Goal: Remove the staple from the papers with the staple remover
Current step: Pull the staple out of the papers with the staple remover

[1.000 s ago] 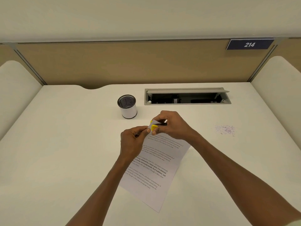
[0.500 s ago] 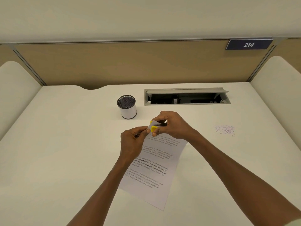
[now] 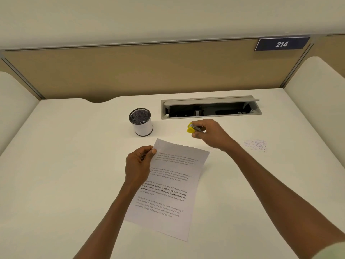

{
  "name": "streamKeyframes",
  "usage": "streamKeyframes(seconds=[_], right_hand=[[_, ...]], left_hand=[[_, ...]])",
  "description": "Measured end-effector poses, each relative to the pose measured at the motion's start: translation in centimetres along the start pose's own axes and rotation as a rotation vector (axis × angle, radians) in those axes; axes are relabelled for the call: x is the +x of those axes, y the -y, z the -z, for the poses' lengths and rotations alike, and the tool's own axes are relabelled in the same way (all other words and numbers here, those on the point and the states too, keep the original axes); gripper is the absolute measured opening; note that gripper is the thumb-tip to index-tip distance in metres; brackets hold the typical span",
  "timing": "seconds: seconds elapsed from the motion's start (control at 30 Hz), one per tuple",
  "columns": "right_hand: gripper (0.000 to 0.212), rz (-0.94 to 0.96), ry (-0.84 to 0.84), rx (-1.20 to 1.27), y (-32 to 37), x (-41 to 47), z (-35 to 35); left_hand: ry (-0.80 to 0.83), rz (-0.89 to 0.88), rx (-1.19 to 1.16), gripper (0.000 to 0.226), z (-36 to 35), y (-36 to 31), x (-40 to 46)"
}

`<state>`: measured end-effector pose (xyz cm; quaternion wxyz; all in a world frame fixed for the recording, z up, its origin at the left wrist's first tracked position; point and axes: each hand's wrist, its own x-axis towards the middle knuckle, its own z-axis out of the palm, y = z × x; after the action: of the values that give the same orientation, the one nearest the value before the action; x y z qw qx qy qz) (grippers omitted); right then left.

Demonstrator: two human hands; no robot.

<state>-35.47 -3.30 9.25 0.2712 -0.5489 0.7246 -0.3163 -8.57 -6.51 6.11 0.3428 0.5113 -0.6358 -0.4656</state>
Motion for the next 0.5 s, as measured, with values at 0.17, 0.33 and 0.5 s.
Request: streamKeyframes(seconds=[0.17,0.33,0.5], right_hand=[[0.024,-0.269,-0.247,-0.195,-4.0,1.6,-0.4],[0.03,-0.392,-0.308,-0.29,-6.1,2.0,-2.5],[0.029,-0.429,-0.316,-0.281,-7.1,2.3,-4.5]], left_hand=[[0.005,0.018,-0.023,0.013,0.4,0.7,0.1],[-0.006,0.059,-0.037,0.014,0.8,0.8,0.3],[-0.007,0.072,-0.042,0.011,1.0,1.0,0.3]])
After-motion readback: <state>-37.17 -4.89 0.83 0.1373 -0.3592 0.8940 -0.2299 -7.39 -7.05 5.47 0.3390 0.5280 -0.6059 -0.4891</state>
